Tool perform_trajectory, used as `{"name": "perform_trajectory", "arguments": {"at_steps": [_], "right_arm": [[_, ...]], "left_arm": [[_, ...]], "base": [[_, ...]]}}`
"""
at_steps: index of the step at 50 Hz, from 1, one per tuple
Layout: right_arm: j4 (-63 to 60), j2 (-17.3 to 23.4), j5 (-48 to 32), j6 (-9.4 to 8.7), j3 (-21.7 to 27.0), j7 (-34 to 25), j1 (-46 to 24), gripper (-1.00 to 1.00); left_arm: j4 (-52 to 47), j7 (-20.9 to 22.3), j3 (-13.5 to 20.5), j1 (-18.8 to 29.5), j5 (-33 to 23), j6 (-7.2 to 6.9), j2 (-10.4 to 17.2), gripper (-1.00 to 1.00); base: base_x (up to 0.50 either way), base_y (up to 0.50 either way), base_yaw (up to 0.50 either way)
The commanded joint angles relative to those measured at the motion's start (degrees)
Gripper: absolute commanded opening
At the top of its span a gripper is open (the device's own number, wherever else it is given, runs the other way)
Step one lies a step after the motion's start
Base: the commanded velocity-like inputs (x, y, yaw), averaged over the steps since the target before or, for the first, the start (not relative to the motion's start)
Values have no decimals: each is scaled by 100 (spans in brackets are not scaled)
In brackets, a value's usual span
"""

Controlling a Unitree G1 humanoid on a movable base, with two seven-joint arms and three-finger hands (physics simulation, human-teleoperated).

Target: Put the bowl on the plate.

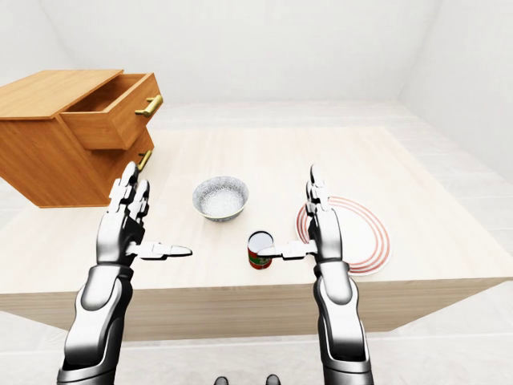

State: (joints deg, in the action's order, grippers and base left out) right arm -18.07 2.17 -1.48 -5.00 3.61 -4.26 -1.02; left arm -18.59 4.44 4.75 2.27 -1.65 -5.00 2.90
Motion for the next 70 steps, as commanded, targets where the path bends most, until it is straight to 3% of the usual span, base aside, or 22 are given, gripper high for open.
{"name": "perform_trajectory", "arguments": {"at_steps": [1, 19, 70], "right_arm": [[-92, -10, -15, 0, 7, -1, -20, 100], [-57, -23, 4, 0, 22, 28, 23, 100], [-74, -18, 34, 0, 11, 3, -7, 100]], "left_arm": [[-76, 27, -20, 28, -77, 0, 16, 100], [-40, 94, 42, -48, -74, 0, 1, 100], [-31, 103, 72, -40, -73, 0, 18, 100]], "base": [[0, 0, 0], [0, 0, 0], [18, -25, 0]]}}
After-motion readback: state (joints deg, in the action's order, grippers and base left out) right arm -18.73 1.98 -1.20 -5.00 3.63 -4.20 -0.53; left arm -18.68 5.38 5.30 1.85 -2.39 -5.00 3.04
